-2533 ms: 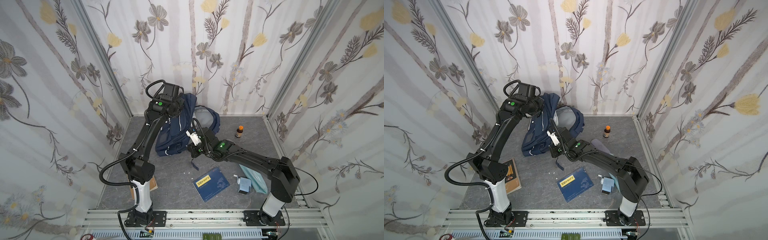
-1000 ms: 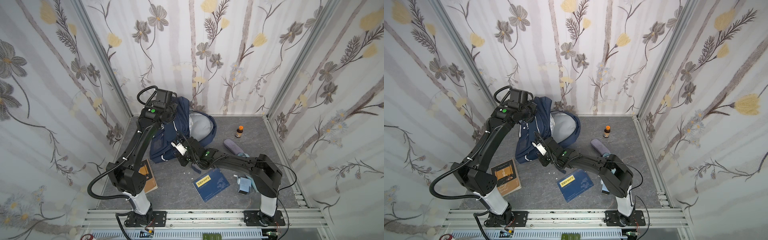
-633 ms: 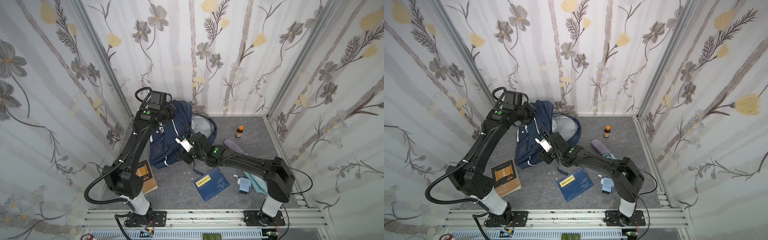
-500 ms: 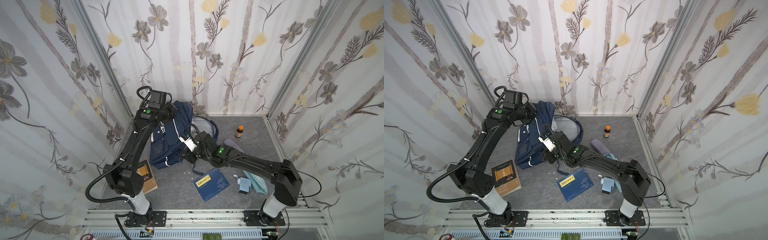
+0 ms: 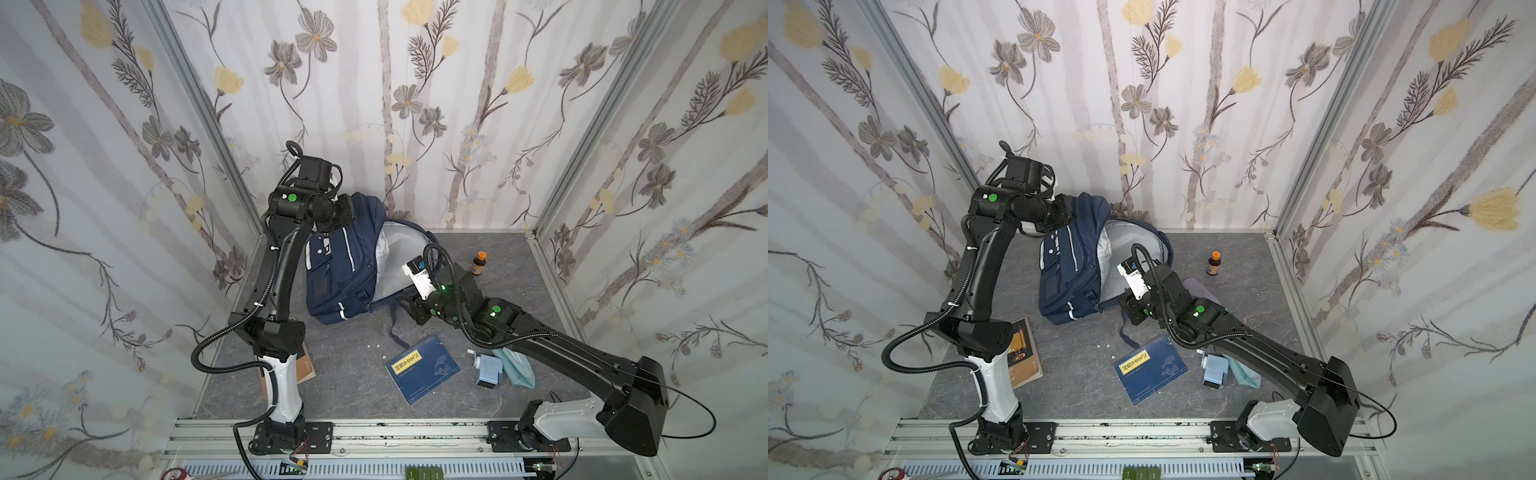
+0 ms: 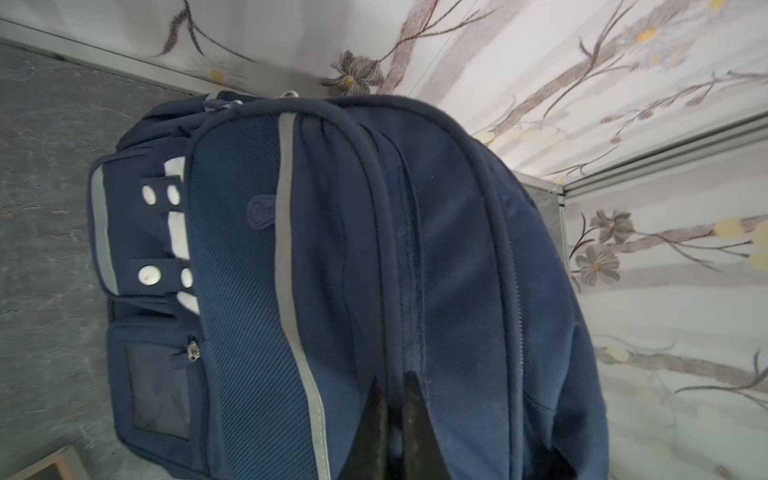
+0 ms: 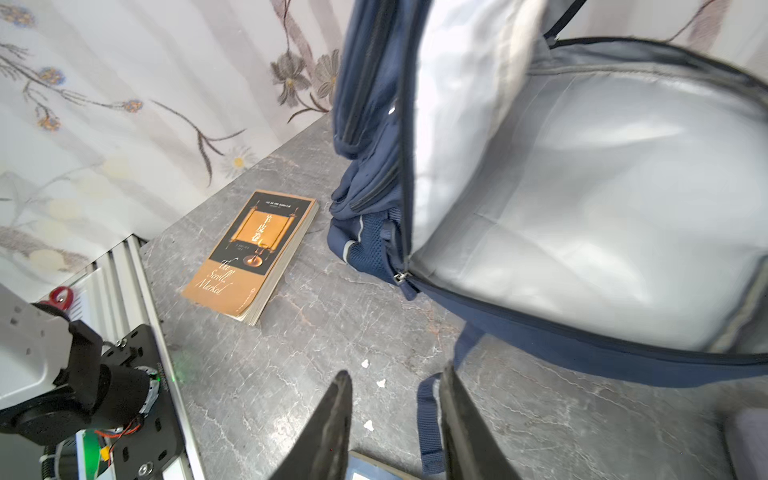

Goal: Pack the student bag

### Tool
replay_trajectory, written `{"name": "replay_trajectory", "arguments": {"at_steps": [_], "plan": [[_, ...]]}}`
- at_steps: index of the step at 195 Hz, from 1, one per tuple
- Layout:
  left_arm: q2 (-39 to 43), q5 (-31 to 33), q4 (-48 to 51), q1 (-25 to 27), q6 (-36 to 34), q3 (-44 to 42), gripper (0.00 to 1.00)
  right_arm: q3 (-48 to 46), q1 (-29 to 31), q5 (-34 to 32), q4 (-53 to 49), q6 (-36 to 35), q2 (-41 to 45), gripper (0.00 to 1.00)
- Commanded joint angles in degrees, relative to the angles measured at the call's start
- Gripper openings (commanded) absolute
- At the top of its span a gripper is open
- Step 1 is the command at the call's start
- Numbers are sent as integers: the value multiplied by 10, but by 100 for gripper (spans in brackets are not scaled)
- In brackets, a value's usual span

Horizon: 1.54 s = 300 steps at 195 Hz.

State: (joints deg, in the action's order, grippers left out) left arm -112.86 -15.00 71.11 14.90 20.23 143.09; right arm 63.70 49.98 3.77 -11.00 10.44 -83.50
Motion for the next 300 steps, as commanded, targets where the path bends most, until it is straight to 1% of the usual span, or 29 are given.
{"name": "replay_trajectory", "arguments": {"at_steps": [1, 31, 59, 80, 86, 134, 153, 175, 178, 183, 192, 197, 205, 211, 218, 246, 263, 281, 289, 300], "plan": [[10, 28, 17, 0, -86, 15, 0, -16, -6, -50, 8, 8, 22, 36], [22, 54, 39, 0, -135, 20, 0, -29, -16, -67, 10, 8, 40, 37], [38, 78, 46, 0, -166, -12, 0, -37, -21, -71, 11, 10, 50, 37], [33, 104, 45, 3, -179, -31, 0, -44, -21, -67, 11, 19, 51, 38], [28, 116, 45, 4, -182, -33, 0, -47, -39, -62, 11, 23, 50, 38], [-16, 176, 44, 15, -198, -34, 0, -79, -74, -6, -5, 78, 40, 40], [-22, 177, 43, 18, -203, -37, 0, -106, -82, 14, -12, 87, 45, 42], [-24, 165, 40, 20, -201, -50, 0, -133, -93, 40, -33, 92, 44, 44], [-23, 165, 40, 21, -201, -53, 3, -137, -94, 44, -36, 93, 44, 44], [-22, 164, 39, 23, -200, -58, 10, -143, -96, 50, -39, 95, 44, 45], [-19, 159, 38, 26, -196, -68, 31, -155, -101, 65, -45, 98, 43, 46], [-16, 159, 38, 28, -192, -74, 41, -161, -104, 75, -48, 99, 42, 46], [-11, 159, 38, 30, -183, -82, 51, -170, -110, 87, -56, 102, 41, 47], [-7, 161, 39, 32, -174, -88, 56, -176, -114, 95, -61, 105, 39, 48], [1, 163, 40, 34, -161, -96, 58, -182, -117, 104, -67, 107, 38, 49], [31, 163, 77, 41, -95, -107, 60, -204, -128, 127, -79, 114, 36, 55], [59, 141, 98, 57, -56, -141, 60, -229, -136, 152, -81, 115, 27, 56], [116, 118, 78, 100, -31, -240, 60, -237, -143, 162, -82, 111, 16, 57], [150, 107, 53, 123, -12, -297, 60, -241, -146, 163, -83, 111, 12, 57], [200, 74, 3, 150, 28, -384, 60, -245, -151, 168, -85, 109, 6, 58]]}}
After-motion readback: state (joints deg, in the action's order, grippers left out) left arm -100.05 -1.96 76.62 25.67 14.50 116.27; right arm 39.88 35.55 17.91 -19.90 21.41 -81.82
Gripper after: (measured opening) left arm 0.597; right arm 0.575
